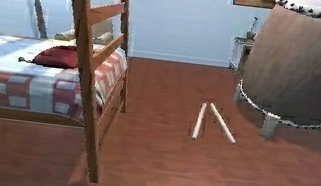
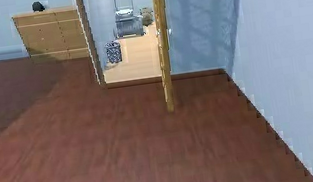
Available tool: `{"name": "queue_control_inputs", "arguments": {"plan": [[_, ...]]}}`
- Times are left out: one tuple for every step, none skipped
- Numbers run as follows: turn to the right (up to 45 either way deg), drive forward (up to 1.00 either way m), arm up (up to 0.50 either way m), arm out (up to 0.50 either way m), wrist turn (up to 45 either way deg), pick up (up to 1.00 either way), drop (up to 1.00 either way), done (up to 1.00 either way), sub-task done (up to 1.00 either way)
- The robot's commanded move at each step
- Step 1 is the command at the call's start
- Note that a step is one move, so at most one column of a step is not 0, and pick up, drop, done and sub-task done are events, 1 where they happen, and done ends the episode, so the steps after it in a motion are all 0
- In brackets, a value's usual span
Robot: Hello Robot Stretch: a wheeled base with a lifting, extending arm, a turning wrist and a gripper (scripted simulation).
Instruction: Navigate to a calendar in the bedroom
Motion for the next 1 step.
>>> {"name": "queue_control_inputs", "arguments": {"plan": [[45.0, 0.00, 0.00, 0.00, 0.0, 0.00, 0.00, 0.00, 0.00]]}}
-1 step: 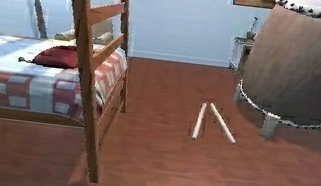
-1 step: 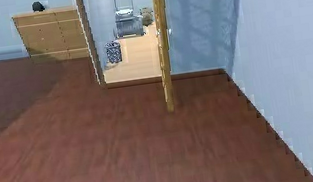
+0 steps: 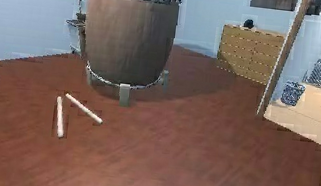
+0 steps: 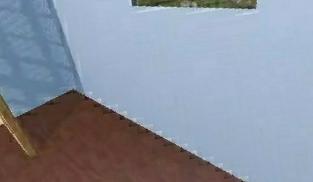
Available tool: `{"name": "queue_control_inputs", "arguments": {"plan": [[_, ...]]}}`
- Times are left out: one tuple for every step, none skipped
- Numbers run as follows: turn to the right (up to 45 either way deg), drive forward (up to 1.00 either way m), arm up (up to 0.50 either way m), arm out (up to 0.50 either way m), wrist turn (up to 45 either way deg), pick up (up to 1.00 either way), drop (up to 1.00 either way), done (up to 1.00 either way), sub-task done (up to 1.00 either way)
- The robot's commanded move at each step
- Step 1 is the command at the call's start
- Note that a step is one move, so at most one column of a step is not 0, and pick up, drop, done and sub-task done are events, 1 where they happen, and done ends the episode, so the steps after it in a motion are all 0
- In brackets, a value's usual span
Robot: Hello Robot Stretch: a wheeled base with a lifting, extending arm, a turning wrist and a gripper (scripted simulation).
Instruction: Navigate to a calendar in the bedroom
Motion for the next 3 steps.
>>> {"name": "queue_control_inputs", "arguments": {"plan": [[36.0, 0.00, 0.00, 0.00, 0.0, 0.00, 0.00, 0.00, 0.00], [3.0, 0.00, 0.00, 0.00, 0.0, 0.00, 0.00, 0.00, 0.00], [0.0, 1.00, 0.00, 0.00, 0.0, 0.00, 0.00, 0.00, 0.00]]}}
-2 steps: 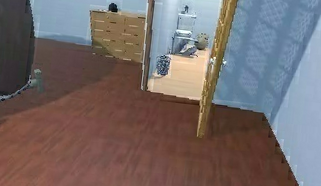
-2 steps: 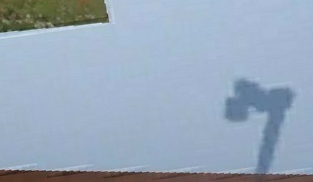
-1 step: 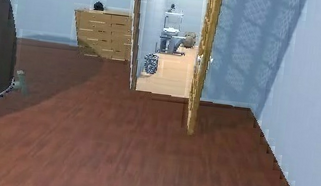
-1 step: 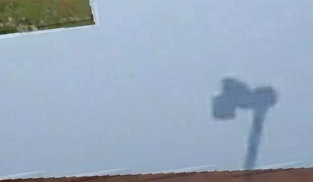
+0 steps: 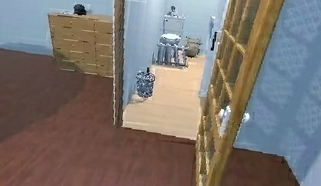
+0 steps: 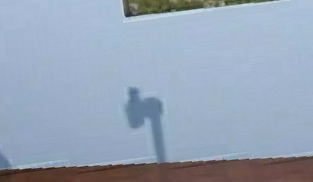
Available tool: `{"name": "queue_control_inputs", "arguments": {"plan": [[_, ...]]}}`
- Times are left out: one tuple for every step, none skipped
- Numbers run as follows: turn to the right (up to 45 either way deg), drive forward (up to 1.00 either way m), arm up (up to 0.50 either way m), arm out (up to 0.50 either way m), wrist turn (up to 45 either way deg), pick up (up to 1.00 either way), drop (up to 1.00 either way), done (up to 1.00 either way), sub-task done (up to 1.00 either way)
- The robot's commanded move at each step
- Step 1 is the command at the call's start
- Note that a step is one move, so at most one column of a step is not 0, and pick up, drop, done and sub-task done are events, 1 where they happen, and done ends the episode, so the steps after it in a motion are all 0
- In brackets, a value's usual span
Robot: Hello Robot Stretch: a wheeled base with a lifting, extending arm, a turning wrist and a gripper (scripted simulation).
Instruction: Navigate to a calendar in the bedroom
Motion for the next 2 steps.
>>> {"name": "queue_control_inputs", "arguments": {"plan": [[0.0, 0.75, 0.00, 0.00, 0.0, 0.00, 0.00, 0.00, 0.00], [12.0, 0.00, 0.00, 0.00, 0.0, 0.00, 0.00, 0.00, 0.00]]}}
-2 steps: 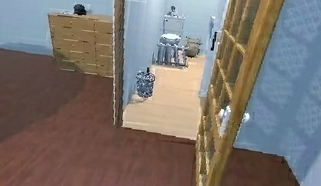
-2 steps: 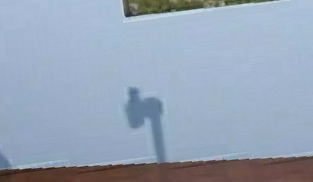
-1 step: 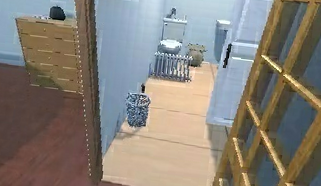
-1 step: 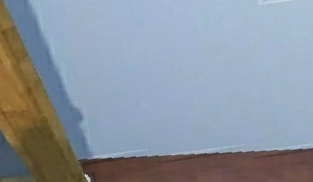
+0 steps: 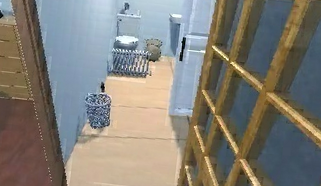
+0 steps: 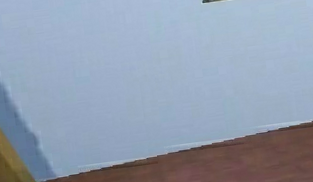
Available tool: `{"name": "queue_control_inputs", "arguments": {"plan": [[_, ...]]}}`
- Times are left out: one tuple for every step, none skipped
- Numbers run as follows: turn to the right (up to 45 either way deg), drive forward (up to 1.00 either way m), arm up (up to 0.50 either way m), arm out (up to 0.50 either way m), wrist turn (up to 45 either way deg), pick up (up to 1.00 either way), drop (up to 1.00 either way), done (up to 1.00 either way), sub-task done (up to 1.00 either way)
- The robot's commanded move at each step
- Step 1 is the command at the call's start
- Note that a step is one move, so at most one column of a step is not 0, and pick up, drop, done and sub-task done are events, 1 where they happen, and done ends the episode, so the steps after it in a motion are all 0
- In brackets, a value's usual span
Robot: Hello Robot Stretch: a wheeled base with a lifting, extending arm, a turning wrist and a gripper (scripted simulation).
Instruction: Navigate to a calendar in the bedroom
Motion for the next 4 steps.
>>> {"name": "queue_control_inputs", "arguments": {"plan": [[0.0, 1.00, 0.00, 0.00, 0.0, 0.00, 0.00, 0.00, 0.00], [3.0, 0.00, 0.00, 0.00, 0.0, 0.00, 0.00, 0.00, 0.00], [0.0, 0.40, 0.00, 0.00, 0.0, 0.00, 0.00, 0.00, 0.00], [-18.0, 0.00, 0.00, 0.00, 0.0, 0.00, 0.00, 0.00, 0.00]]}}
